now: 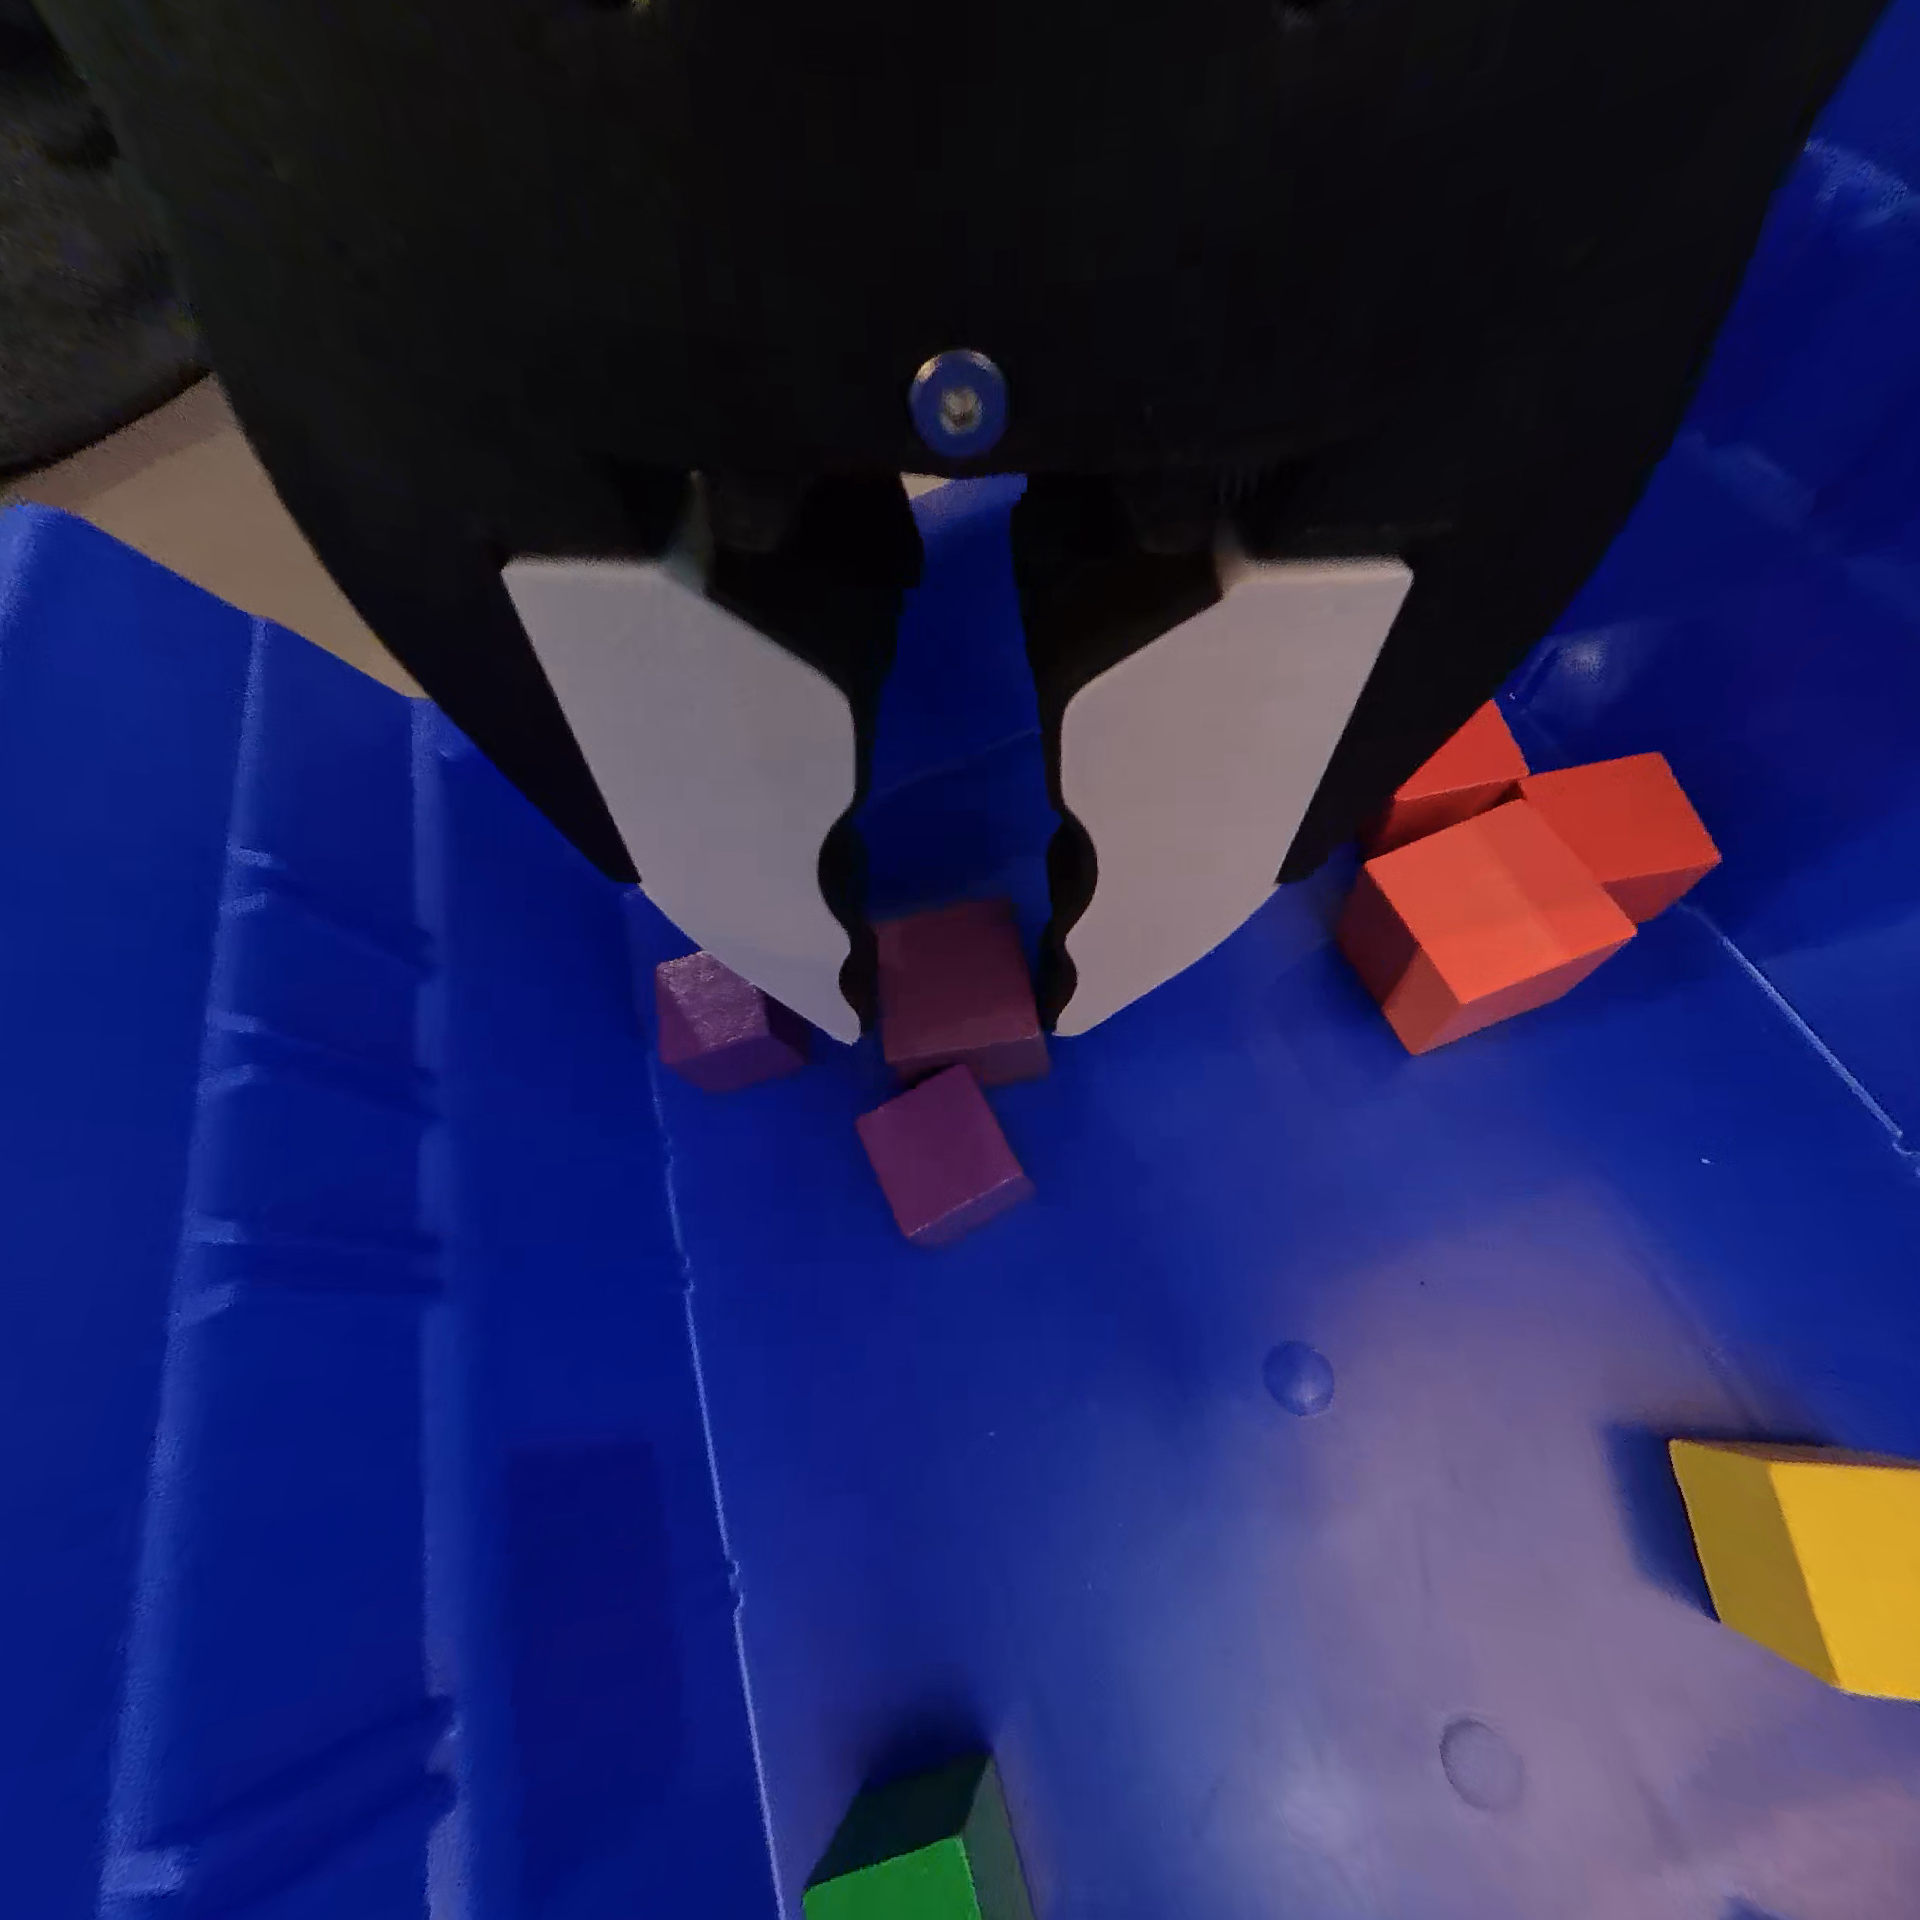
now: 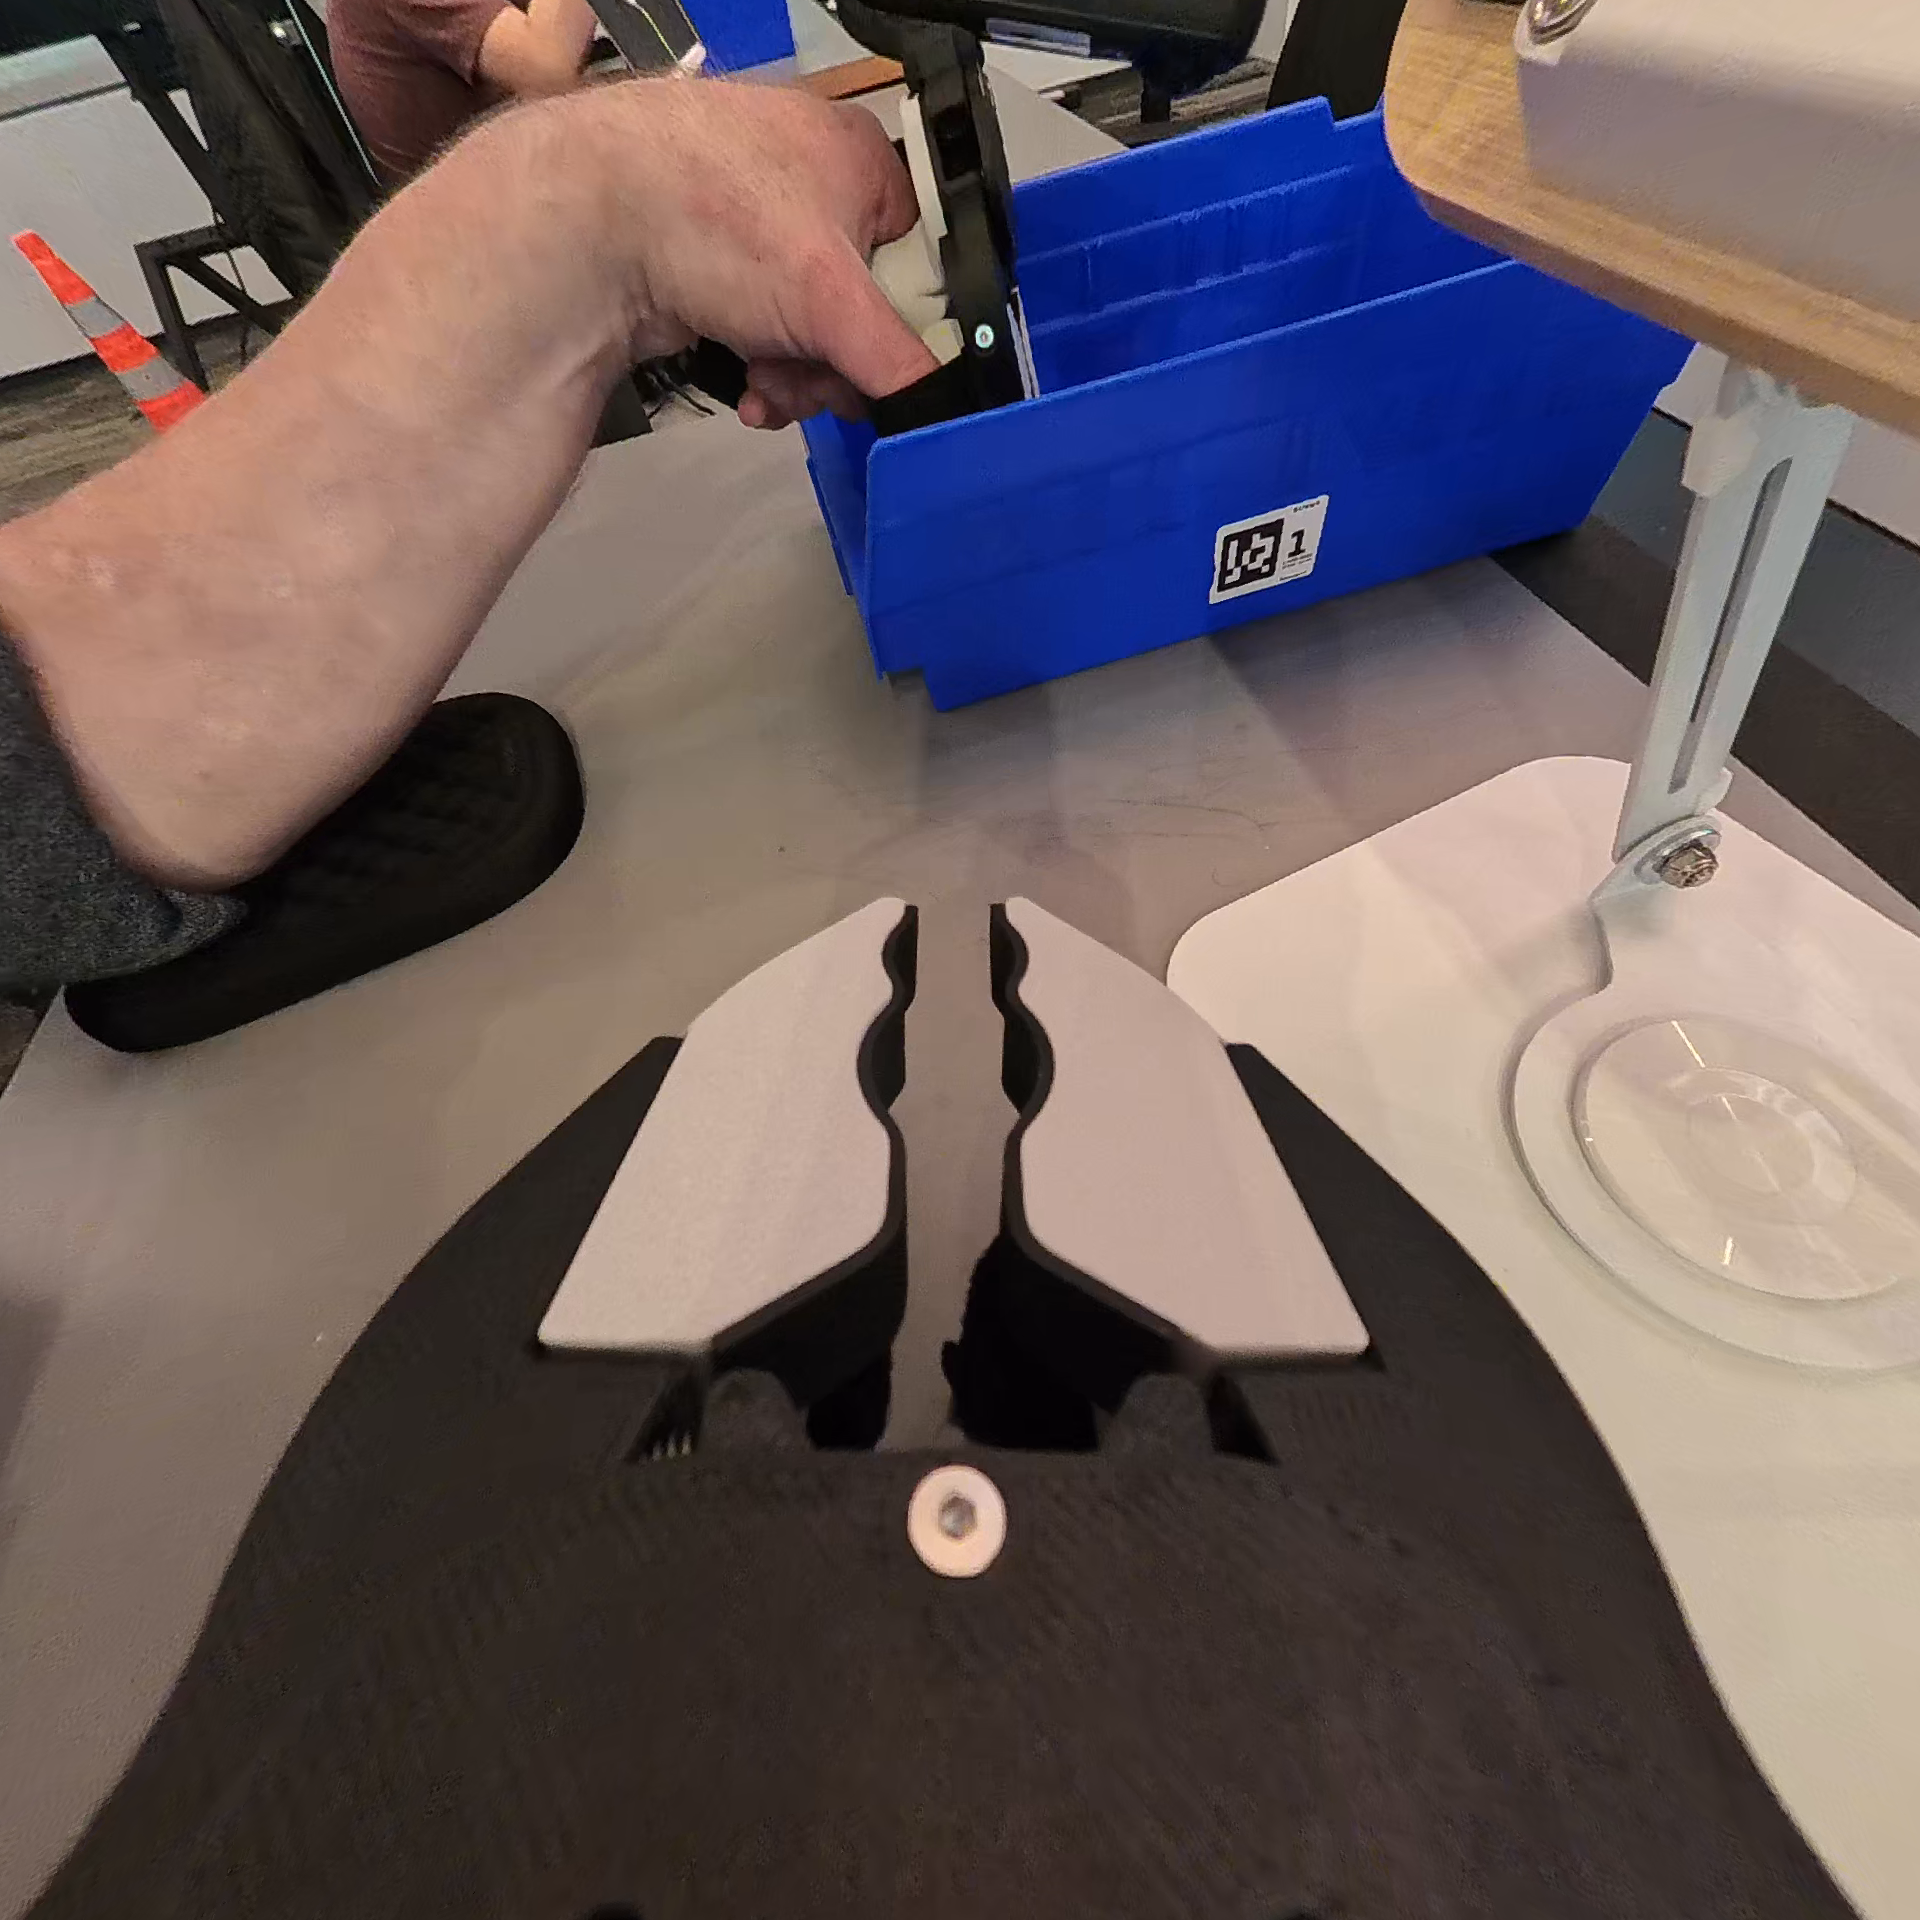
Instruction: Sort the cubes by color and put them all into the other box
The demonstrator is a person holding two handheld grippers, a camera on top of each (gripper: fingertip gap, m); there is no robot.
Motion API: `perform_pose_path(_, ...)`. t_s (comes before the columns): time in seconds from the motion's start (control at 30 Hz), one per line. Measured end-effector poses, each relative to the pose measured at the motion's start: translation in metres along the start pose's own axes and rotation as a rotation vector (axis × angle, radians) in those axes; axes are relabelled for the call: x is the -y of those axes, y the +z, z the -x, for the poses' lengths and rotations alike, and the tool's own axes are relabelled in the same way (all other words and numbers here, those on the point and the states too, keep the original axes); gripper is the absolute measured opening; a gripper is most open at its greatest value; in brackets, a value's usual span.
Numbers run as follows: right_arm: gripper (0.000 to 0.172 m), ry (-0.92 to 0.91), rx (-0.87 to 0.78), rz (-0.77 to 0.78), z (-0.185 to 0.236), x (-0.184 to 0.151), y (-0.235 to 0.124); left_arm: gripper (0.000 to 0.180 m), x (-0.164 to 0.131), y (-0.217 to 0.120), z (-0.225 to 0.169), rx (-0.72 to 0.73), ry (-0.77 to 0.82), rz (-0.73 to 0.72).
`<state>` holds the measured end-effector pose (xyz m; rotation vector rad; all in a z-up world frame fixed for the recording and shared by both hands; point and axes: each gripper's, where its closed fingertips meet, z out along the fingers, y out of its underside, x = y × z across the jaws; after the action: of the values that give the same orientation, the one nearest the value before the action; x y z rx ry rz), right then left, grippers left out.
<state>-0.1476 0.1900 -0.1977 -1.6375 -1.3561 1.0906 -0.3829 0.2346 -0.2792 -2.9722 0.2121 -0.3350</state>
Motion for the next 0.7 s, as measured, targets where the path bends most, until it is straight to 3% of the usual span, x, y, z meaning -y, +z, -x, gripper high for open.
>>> perform_pose_path(0.13, 0.015, -0.043, -0.012, -0.024, 0.002, 0.007, -0.003, 0.029, 0.007, -0.013, -0.005, -0.049, 0.023, -0.081)
perform_pose_path(0.3, 0.029, -0.188, -0.083, -0.116, 0.007, 0.034, -0.018, 0.028, 0.023, -0.079, -0.04, -0.189, 0.102, -0.334)
perform_pose_path(0.5, 0.041, -0.442, -0.22, -0.279, 0.023, 0.082, -0.05, 0.028, 0.021, -0.169, -0.141, -0.488, 0.398, -0.596)
perform_pose_path(0.6, 0.045, -0.588, -0.337, -0.329, 0.029, 0.101, -0.065, 0.028, 0.02, -0.184, -0.201, -0.648, 0.55, -0.619)
perform_pose_path(0.7, 0.046, -0.729, -0.438, -0.35, 0.035, 0.112, -0.074, 0.028, 0.019, -0.179, -0.255, -0.803, 0.653, -0.57)
